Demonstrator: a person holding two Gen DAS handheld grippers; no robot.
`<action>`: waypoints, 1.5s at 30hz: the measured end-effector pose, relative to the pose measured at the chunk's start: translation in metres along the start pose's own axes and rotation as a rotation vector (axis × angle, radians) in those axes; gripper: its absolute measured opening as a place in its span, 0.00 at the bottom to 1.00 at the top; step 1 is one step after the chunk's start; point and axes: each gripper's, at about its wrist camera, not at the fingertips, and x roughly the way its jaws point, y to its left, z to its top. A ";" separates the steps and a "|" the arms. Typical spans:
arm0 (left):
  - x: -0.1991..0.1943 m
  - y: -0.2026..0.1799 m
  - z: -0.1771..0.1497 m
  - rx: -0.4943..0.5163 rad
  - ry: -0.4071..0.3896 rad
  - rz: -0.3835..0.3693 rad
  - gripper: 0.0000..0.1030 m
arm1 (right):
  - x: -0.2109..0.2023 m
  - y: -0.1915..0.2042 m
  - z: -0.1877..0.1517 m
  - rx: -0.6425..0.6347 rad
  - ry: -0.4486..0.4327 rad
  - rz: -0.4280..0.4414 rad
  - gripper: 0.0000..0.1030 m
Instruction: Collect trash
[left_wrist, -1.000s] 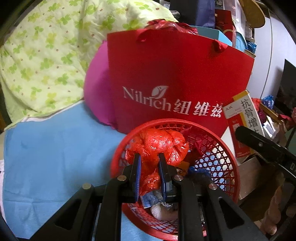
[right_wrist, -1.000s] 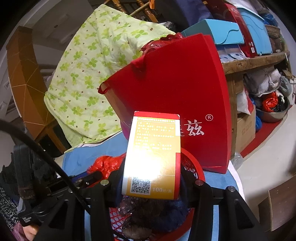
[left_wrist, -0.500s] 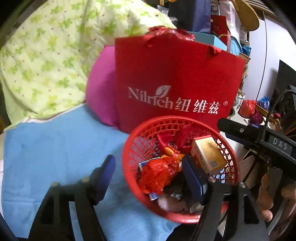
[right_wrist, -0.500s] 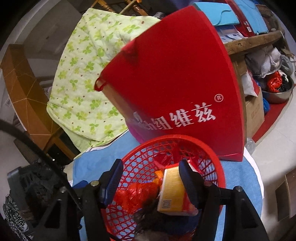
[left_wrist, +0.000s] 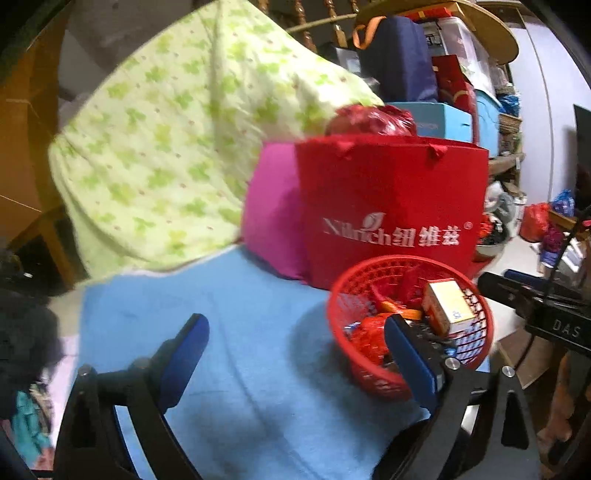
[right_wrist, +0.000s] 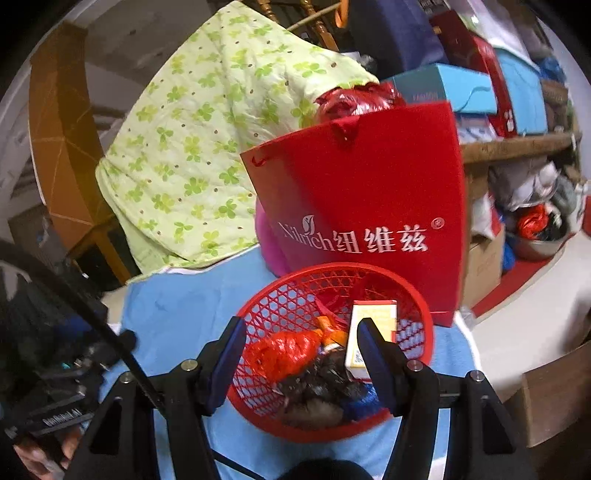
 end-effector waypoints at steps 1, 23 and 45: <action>-0.005 0.002 0.000 0.003 -0.006 0.021 0.93 | -0.005 0.002 0.001 -0.006 -0.001 -0.006 0.64; -0.111 0.027 -0.009 -0.052 -0.045 0.183 0.95 | -0.124 0.050 -0.015 -0.148 -0.046 -0.036 0.71; -0.141 0.015 -0.021 -0.075 -0.024 0.191 0.95 | -0.131 0.046 -0.028 -0.169 -0.066 -0.122 0.71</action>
